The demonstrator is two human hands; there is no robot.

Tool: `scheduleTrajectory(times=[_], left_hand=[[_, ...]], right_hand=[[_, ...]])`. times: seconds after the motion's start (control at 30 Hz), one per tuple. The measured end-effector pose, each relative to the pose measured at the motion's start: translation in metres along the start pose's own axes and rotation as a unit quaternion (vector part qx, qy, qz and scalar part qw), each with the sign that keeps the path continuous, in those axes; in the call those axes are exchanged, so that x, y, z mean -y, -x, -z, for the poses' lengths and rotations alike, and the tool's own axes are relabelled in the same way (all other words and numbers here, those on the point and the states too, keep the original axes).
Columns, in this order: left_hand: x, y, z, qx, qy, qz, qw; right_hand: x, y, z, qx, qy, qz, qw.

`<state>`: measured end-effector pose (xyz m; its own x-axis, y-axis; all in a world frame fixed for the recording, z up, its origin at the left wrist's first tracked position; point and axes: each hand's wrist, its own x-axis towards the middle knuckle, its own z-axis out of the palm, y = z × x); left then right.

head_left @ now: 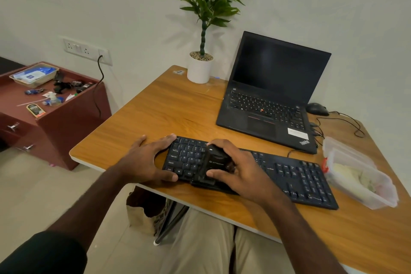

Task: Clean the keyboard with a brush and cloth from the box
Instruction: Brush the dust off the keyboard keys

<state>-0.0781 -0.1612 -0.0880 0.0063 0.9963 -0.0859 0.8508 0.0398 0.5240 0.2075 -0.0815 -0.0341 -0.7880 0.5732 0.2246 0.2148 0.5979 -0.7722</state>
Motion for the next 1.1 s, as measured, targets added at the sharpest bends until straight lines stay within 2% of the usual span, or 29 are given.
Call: scheduleTrajectory(times=[0.2,0.27,0.37,0.43,0.57,0.63,0.73,0.8,0.87,0.93,1.1], left_hand=[[0.001,-0.001,-0.001,-0.001,-0.001,0.000,1.000],[0.000,-0.001,-0.001,-0.004,-0.003,-0.002,1.000],[-0.003,0.001,-0.005,-0.029,-0.028,-0.010,0.999],[-0.005,0.001,-0.009,-0.044,-0.061,-0.014,0.997],[-0.008,0.003,-0.010,-0.039,-0.072,-0.001,0.997],[-0.009,0.004,-0.010,-0.041,-0.061,0.005,0.997],[-0.010,0.004,-0.010,-0.043,-0.059,0.010,0.997],[-0.011,0.004,-0.011,-0.056,-0.059,0.013,0.997],[-0.020,0.004,-0.016,-0.077,-0.059,0.016,0.995],[-0.040,0.003,-0.024,-0.102,-0.078,0.016,0.992],[-0.087,-0.011,-0.042,-0.136,-0.161,-0.013,0.978]], right_hand=[[-0.012,0.031,0.069,0.073,0.064,-0.061,0.993],[-0.014,0.041,0.086,0.032,0.059,-0.079,0.995],[-0.014,0.049,0.086,-0.089,0.055,-0.062,0.993],[-0.014,0.048,0.072,-0.114,0.050,-0.037,0.992],[-0.013,0.046,0.043,-0.041,0.032,-0.014,0.999],[-0.012,0.049,0.051,0.009,0.038,-0.031,0.999],[-0.011,0.053,0.081,0.069,0.114,-0.063,0.989],[-0.010,0.055,0.092,0.033,0.145,-0.061,0.987],[-0.006,0.051,0.085,-0.040,0.124,-0.044,0.990],[-0.004,0.044,0.067,-0.079,0.110,-0.028,0.990],[-0.009,0.038,0.047,0.004,0.160,-0.032,0.987]])
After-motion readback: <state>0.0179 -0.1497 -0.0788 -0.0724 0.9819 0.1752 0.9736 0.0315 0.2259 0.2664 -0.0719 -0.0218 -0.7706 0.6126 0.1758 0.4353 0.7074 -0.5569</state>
